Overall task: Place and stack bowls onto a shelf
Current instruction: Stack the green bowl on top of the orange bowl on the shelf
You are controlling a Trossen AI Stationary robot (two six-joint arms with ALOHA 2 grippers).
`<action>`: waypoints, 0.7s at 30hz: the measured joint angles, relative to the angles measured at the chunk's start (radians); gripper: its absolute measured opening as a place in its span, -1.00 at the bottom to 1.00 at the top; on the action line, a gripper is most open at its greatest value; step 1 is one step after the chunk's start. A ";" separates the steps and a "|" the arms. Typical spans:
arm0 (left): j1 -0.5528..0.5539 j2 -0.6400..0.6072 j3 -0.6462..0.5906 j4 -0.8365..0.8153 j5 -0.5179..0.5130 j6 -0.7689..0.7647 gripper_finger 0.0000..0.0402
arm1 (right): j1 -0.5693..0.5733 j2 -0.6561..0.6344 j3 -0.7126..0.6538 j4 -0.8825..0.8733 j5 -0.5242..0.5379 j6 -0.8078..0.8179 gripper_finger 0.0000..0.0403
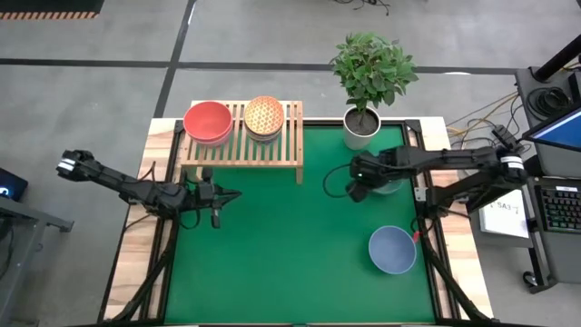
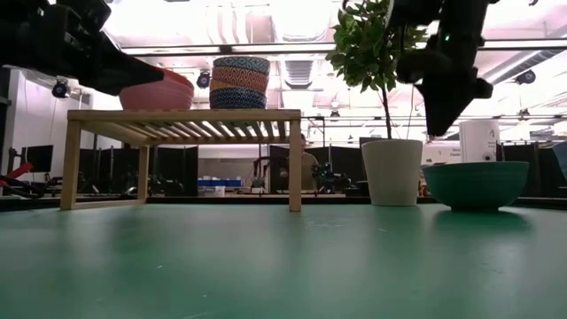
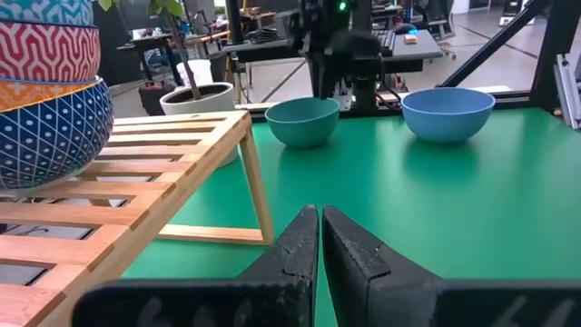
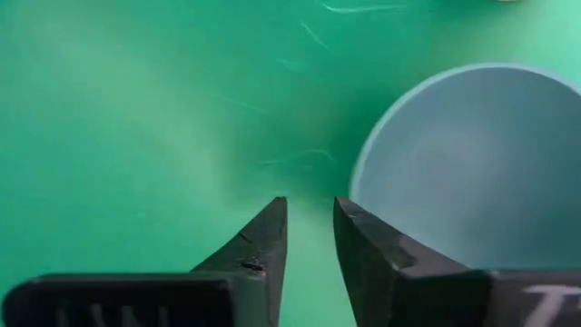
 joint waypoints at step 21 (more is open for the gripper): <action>0.000 -0.013 0.000 0.055 0.000 -0.004 -1.00 | -0.088 0.354 0.000 0.016 0.107 -0.140 -0.38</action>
